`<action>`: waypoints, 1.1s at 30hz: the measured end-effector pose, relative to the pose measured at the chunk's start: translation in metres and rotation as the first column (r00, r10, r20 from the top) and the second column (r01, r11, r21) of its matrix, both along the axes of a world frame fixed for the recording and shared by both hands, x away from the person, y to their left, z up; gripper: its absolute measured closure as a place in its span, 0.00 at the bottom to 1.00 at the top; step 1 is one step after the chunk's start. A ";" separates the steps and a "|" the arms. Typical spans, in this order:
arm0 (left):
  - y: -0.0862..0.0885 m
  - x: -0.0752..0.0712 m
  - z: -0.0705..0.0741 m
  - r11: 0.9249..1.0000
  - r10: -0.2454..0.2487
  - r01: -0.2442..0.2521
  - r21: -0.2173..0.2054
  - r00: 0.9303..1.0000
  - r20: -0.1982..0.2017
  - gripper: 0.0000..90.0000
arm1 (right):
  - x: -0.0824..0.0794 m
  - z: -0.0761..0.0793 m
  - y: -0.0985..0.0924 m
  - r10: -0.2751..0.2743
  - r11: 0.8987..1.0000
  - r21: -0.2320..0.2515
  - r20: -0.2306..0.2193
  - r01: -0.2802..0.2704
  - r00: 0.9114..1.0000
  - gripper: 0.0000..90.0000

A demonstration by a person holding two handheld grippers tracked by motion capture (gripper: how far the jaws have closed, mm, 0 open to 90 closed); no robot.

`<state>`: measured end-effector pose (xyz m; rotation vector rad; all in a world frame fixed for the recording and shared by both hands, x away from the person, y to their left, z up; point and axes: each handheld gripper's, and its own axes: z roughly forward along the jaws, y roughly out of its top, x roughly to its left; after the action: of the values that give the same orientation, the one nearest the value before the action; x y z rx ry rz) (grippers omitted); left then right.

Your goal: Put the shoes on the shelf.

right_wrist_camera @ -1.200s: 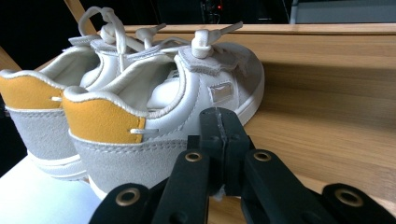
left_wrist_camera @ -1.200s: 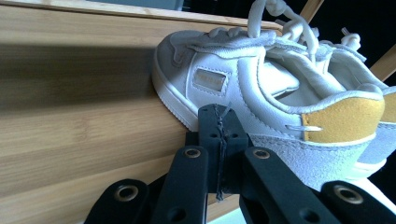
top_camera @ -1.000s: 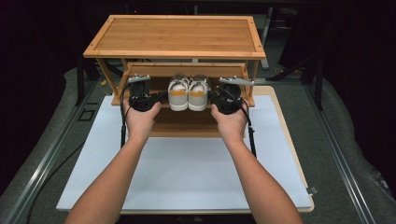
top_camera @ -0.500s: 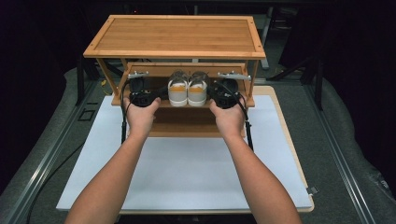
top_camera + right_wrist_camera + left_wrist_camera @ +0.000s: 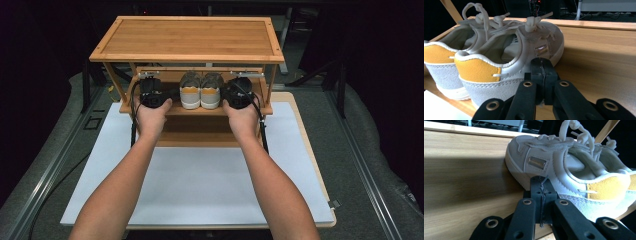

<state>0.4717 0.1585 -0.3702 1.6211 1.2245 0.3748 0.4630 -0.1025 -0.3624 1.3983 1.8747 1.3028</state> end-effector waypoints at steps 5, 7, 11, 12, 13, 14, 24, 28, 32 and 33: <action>0.001 0.008 0.000 1.000 0.006 -0.006 0.021 1.000 -0.014 1.00 | 0.007 -0.002 0.002 -0.006 1.000 -0.001 0.000 0.006 1.000 1.00; 0.000 0.010 0.000 1.000 0.011 -0.010 0.010 1.000 -0.018 1.00 | 0.009 -0.002 0.002 0.002 1.000 0.000 -0.002 -0.002 1.000 1.00; 0.001 0.013 -0.002 1.000 0.025 -0.025 -0.006 0.999 -0.023 1.00 | 0.011 -0.004 0.003 -0.009 1.000 -0.002 0.000 0.009 1.000 1.00; 0.001 0.013 -0.002 1.000 0.025 -0.025 -0.006 0.999 -0.023 1.00 | 0.011 -0.004 0.003 -0.009 1.000 -0.002 0.000 0.009 1.000 1.00; 0.000 0.013 -0.002 1.000 0.026 -0.026 -0.010 0.999 -0.022 1.00 | 0.012 -0.004 0.002 0.000 1.000 0.002 -0.001 0.000 1.000 1.00; 0.000 0.013 -0.002 1.000 0.026 -0.026 -0.010 0.999 -0.022 1.00 | 0.013 -0.004 0.001 0.003 1.000 0.010 -0.006 -0.003 1.000 1.00; 0.000 0.013 -0.002 1.000 0.026 -0.026 0.000 1.000 -0.014 1.00 | 0.013 -0.005 0.002 0.004 1.000 0.006 0.001 -0.004 1.000 1.00; 0.001 0.014 -0.003 1.000 0.023 -0.023 -0.012 1.000 -0.018 1.00 | 0.013 -0.005 0.003 -0.012 1.000 0.001 0.008 0.012 1.000 1.00; 0.001 0.013 -0.003 1.000 0.024 -0.024 -0.011 1.000 -0.016 1.00 | 0.013 -0.005 0.003 -0.013 1.000 0.001 0.009 0.013 1.000 1.00; 0.002 0.013 -0.003 1.000 0.021 -0.021 -0.012 1.000 -0.019 1.00 | 0.013 -0.005 0.003 -0.014 1.000 0.001 0.008 0.014 1.000 1.00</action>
<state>0.4851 0.1600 -0.3731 1.6061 1.2565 0.3650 0.4761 -0.0995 -0.3673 1.4023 1.8556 1.3014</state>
